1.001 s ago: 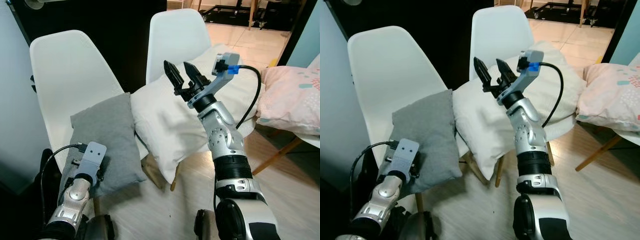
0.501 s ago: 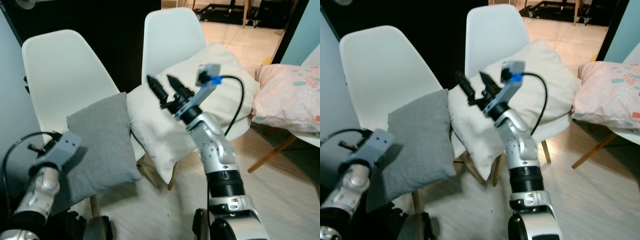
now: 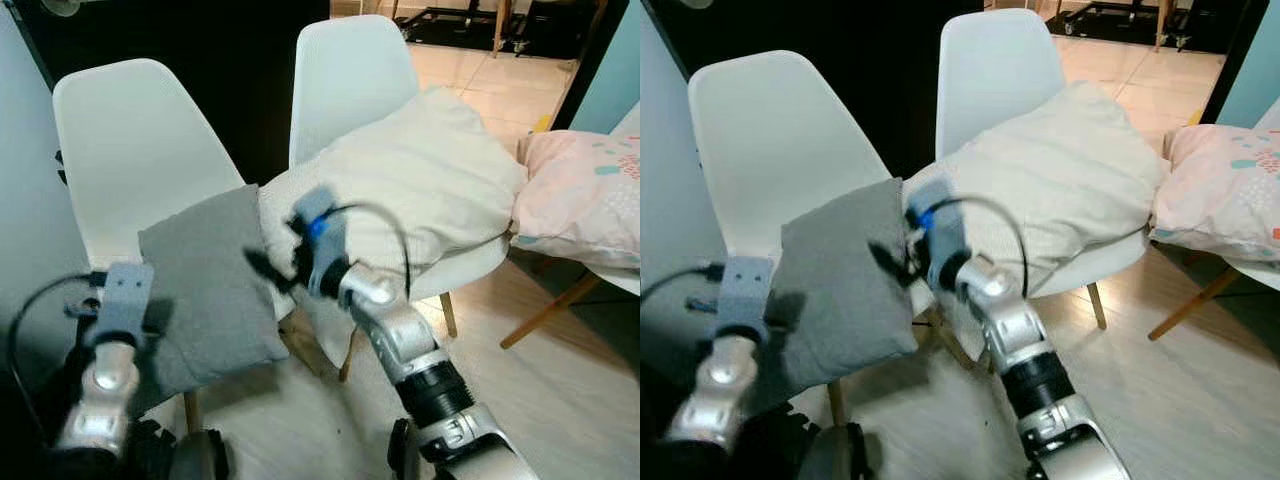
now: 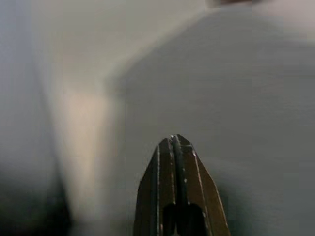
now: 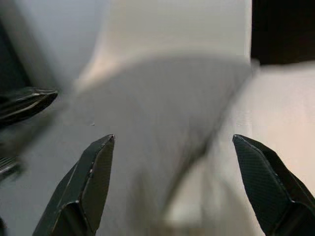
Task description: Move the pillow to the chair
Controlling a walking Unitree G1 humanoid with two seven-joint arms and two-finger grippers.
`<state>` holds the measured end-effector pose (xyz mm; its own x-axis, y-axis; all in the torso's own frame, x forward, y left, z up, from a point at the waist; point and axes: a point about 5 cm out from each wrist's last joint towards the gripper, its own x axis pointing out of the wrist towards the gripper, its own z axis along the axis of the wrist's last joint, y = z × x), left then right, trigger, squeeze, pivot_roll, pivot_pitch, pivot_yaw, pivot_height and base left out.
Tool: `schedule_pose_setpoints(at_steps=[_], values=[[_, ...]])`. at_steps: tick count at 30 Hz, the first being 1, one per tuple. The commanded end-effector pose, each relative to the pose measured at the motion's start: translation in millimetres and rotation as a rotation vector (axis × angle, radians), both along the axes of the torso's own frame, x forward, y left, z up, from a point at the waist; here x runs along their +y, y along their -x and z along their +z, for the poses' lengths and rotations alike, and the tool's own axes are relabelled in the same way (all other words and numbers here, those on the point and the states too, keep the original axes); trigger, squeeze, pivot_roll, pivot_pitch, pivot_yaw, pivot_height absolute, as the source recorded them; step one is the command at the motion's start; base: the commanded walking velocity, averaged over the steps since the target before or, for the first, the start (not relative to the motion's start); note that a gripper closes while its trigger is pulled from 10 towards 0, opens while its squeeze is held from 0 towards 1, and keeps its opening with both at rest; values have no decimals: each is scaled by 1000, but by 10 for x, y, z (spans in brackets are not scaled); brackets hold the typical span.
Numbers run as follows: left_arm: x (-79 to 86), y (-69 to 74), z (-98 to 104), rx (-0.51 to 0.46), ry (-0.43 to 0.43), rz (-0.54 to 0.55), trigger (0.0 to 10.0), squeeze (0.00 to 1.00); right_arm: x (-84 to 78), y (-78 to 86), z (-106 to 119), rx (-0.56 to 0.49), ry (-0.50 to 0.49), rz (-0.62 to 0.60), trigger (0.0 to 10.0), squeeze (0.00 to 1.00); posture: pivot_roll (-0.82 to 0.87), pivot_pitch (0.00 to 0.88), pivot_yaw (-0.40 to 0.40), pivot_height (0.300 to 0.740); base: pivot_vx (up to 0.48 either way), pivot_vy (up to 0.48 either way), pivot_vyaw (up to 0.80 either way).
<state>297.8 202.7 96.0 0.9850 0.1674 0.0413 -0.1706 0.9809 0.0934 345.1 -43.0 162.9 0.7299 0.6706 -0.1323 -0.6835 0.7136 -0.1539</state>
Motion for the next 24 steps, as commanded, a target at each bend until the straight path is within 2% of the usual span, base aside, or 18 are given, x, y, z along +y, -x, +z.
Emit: schedule_pose_setpoints(at_steps=[1, 2, 3, 4, 5, 6, 7, 8, 10, 12, 16, 22, 24], values=[[-173, -5, 238, -101, 39, -139, 10000, 0, -9, 0, -22, 12, 11, -16, 10000, 0, 187, 77, 6, 440, 0, 0, 0], [-453, 46, 408, -159, 21, -310, 10000, 0, -48, -16, -37, 22, 12, -37, 10000, 0, 189, 80, 4, 440, 0, 0, 0], [-453, 46, 408, -159, 21, -310, 10000, 0, -48, -16, -37, 22, 12, -37, 10000, 0, 189, 80, 4, 440, 0, 0, 0], [-645, 109, 518, -196, 13, -427, 10000, 0, -76, -27, -46, 27, 13, -51, 10000, 0, 189, 80, 4, 440, 0, 0, 0], [-645, 109, 518, -196, 13, -427, 10000, 0, -76, -27, -46, 27, 13, -51, 10000, 0, 189, 80, 4, 440, 0, 0, 0], [-909, 221, 618, -219, -43, -592, 10000, 0, -135, -51, -57, 32, 17, -71, 10000, 0, 200, 77, 0, 440, 0, 0, 0], [-1091, 320, 646, -218, -108, -708, 10000, 0, -193, -77, -59, 41, 11, -88, 10000, 0, 197, 76, 1, 440, 0, 0, 0], [-1091, 320, 646, -218, -108, -708, 10000, 0, -193, -77, -59, 41, 11, -88, 10000, 0, 197, 76, 1, 440, 0, 0, 0], [-1264, 431, 598, -192, -204, -820, 10000, 0, -296, -96, -13, 56, -96, -75, 10000, 0, 197, 72, 0, 440, 0, 0, 0], [-1271, 436, 567, -176, -220, -838, 10000, 0, -325, -102, 15, 46, -134, -65, 10000, 0, 199, 70, -3, 440, 0, 0, 0], [-1097, 365, 578, -157, -194, -735, 10000, 0, -382, -128, 35, 60, -209, -98, 10000, 0, 201, 64, -4, 440, 0, 0, 800], [-1004, 406, 554, -107, -221, -736, 10000, 0, -360, -129, 46, 67, -231, -93, 10000, 0, 205, 61, -2, 440, 0, 0, 800], [-978, 400, 517, -81, -225, -705, 10000, 0, -363, -137, 59, 68, -245, -88, 10000, 0, 207, 55, 2, 440, 0, 0, 800]])
